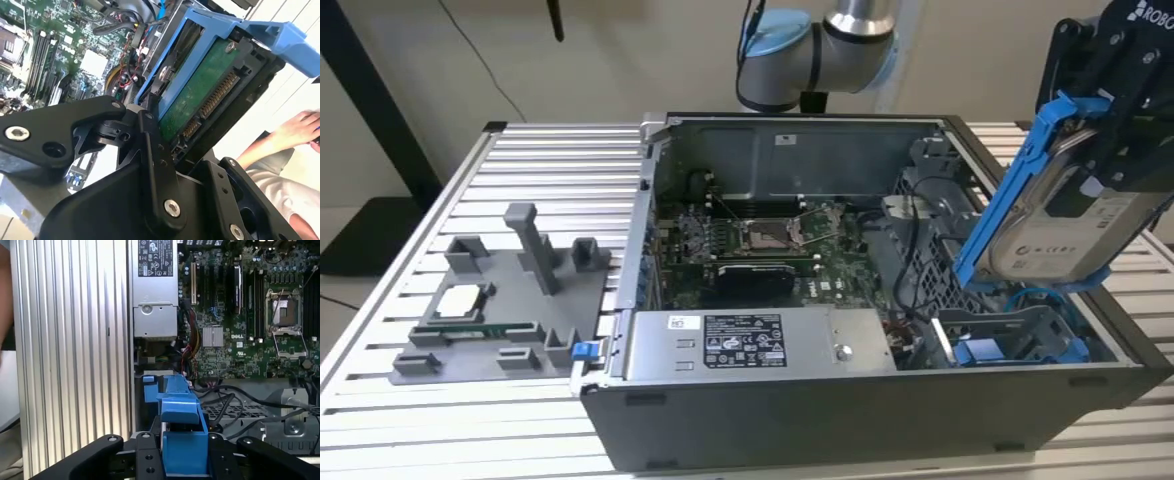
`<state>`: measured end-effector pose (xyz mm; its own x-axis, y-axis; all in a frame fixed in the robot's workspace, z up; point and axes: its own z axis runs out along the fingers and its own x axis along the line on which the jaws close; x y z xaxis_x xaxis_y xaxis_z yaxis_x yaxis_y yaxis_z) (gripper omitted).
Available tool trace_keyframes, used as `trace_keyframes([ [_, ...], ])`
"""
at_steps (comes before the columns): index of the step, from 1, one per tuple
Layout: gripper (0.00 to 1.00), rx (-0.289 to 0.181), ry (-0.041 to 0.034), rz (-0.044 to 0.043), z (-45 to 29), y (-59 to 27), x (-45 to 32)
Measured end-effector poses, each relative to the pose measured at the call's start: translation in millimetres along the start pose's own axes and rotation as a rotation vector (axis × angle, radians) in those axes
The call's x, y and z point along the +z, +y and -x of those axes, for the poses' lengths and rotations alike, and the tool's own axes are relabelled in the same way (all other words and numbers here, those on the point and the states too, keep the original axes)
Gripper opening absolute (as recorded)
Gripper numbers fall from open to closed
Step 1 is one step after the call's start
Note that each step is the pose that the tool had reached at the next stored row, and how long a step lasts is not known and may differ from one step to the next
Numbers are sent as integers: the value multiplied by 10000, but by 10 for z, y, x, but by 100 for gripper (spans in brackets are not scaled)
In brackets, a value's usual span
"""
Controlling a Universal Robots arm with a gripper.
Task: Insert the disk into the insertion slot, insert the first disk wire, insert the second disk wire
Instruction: 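Insert the disk into the insertion slot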
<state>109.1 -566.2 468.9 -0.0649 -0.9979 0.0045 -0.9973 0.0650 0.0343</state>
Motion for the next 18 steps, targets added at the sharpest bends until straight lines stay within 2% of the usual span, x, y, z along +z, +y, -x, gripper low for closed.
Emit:
trace_keyframes([
  [18,0,73,-2,0,2,-28,174],
])
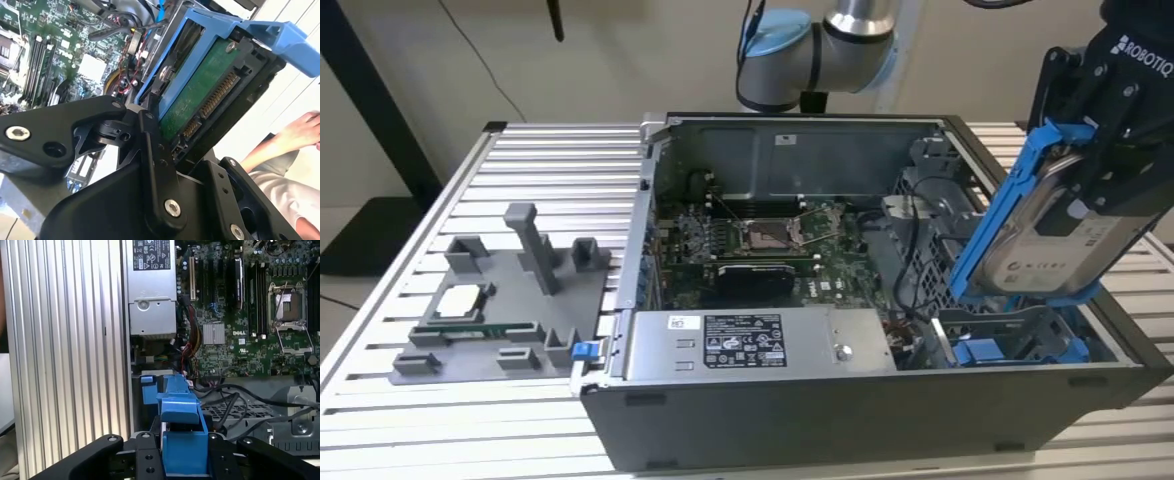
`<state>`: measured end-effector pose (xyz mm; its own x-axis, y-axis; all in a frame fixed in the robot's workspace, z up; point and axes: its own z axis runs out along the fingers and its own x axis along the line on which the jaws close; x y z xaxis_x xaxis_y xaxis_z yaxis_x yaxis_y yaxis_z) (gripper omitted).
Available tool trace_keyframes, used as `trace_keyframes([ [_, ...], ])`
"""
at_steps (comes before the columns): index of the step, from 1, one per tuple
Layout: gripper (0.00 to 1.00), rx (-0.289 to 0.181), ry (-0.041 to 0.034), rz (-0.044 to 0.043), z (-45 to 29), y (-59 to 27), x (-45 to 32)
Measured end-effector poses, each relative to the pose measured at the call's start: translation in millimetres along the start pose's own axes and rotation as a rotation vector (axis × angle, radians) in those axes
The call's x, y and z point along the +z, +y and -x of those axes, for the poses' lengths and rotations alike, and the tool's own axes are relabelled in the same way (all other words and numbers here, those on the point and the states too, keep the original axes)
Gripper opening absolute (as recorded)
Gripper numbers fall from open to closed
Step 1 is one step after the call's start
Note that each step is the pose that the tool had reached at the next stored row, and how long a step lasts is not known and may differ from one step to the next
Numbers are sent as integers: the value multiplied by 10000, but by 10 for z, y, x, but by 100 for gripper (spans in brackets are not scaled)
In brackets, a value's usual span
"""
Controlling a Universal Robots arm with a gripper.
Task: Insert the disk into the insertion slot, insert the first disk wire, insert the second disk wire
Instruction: 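Insert the disk into the insertion slot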
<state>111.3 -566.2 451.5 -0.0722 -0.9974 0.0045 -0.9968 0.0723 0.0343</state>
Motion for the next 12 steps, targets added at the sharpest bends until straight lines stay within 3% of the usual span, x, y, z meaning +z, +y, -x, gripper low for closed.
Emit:
trace_keyframes([
  [12,0,0,-1,0,1,-4,105],
])
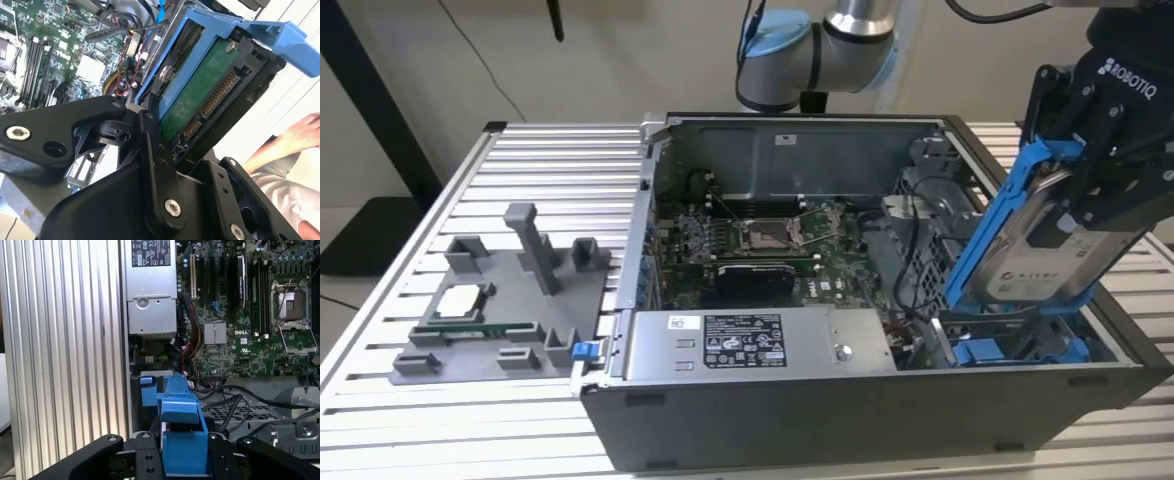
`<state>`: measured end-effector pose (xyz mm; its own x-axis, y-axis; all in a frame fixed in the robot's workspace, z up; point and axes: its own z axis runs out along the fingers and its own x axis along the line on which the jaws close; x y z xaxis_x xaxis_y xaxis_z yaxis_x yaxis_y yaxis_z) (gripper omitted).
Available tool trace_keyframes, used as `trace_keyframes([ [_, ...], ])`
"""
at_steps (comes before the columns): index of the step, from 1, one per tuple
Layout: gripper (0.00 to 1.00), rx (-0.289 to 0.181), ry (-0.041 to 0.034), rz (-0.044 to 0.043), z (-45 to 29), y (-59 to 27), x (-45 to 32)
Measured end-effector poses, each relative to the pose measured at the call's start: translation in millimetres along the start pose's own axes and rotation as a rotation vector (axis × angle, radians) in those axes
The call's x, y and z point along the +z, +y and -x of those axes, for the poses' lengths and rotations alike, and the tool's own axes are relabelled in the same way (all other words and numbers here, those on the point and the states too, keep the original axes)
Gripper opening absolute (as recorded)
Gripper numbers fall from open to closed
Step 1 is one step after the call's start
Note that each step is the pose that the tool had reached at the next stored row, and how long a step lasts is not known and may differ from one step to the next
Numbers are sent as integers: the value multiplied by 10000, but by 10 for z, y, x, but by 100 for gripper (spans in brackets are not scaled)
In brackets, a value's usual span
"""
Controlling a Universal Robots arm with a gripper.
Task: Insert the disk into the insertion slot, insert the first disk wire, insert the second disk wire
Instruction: 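Insert the disk into the insertion slot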
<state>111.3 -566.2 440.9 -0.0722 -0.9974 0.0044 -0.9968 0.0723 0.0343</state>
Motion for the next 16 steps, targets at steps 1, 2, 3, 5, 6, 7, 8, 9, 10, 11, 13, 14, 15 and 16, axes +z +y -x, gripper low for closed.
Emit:
trace_keyframes([
  [1,0,0,-1,0,0,0,6],
  [2,0,0,-6,0,0,-1,14],
  [3,0,-1,-10,1,0,-1,22],
  [5,0,-11,-10,1,0,-1,37],
  [6,0,-17,-12,1,0,-2,45],
  [7,0,-21,-12,1,0,-2,52],
  [8,0,-24,-11,1,0,-2,59],
  [9,0,-26,-11,1,0,-2,65],
  [10,0,-26,-11,1,0,-2,70],
  [11,0,-26,-10,1,0,-3,74],
  [13,0,-26,-14,1,0,-3,78],
  [14,0,-27,-16,1,0,-3,80],
  [15,0,-27,-17,1,0,-3,82],
  [16,0,-27,-19,2,1,-3,86],
])
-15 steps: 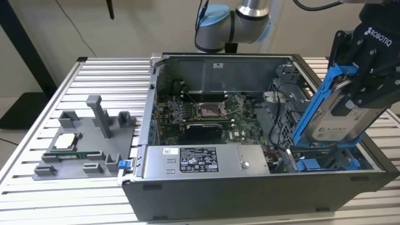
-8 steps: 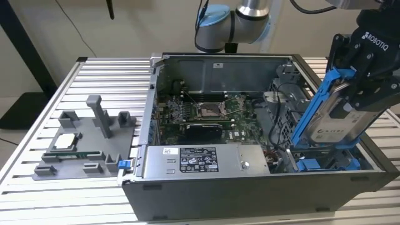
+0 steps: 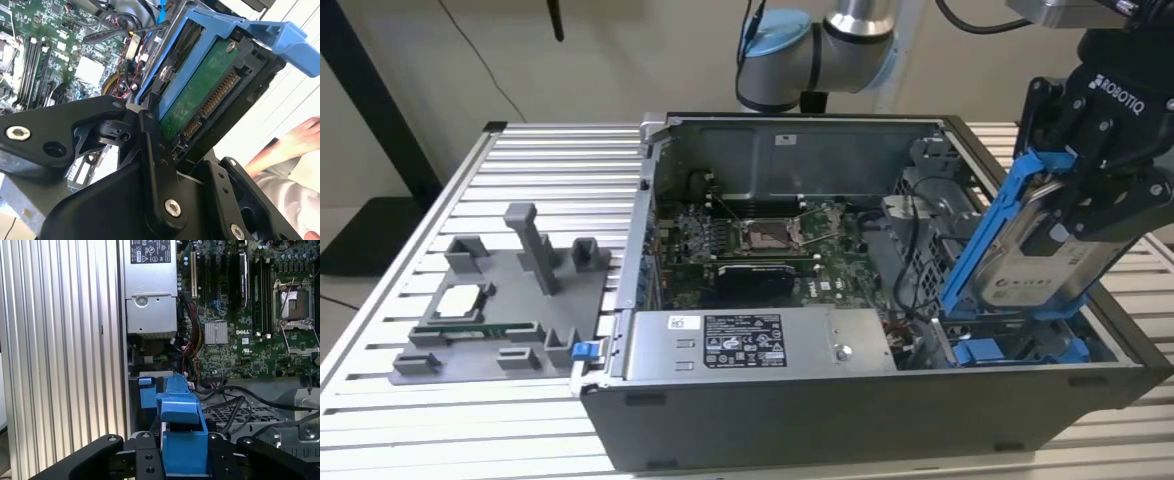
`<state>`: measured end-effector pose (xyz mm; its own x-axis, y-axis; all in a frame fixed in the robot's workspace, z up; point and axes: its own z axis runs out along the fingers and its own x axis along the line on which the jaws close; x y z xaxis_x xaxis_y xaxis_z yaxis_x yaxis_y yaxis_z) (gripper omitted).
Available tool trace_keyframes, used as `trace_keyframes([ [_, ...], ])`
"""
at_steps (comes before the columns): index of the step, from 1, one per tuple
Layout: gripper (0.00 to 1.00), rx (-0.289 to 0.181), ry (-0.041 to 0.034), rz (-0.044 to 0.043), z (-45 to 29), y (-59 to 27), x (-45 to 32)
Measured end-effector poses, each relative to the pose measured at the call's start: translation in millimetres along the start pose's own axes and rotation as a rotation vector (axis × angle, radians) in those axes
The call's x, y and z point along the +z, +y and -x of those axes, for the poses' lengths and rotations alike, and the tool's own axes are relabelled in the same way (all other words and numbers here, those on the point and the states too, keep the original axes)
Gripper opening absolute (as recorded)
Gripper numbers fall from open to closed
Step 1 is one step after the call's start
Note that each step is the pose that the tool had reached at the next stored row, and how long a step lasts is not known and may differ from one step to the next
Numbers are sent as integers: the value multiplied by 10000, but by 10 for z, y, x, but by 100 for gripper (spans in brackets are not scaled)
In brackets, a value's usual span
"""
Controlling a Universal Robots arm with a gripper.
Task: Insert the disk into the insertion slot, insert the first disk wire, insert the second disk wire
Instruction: 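Insert the disk into the insertion slot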
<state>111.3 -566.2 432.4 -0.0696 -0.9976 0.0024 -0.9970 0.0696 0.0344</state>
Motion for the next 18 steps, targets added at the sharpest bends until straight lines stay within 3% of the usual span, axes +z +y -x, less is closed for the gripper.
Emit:
trace_keyframes([
  [18,0,-104,0,5,-14,-70,119],
])
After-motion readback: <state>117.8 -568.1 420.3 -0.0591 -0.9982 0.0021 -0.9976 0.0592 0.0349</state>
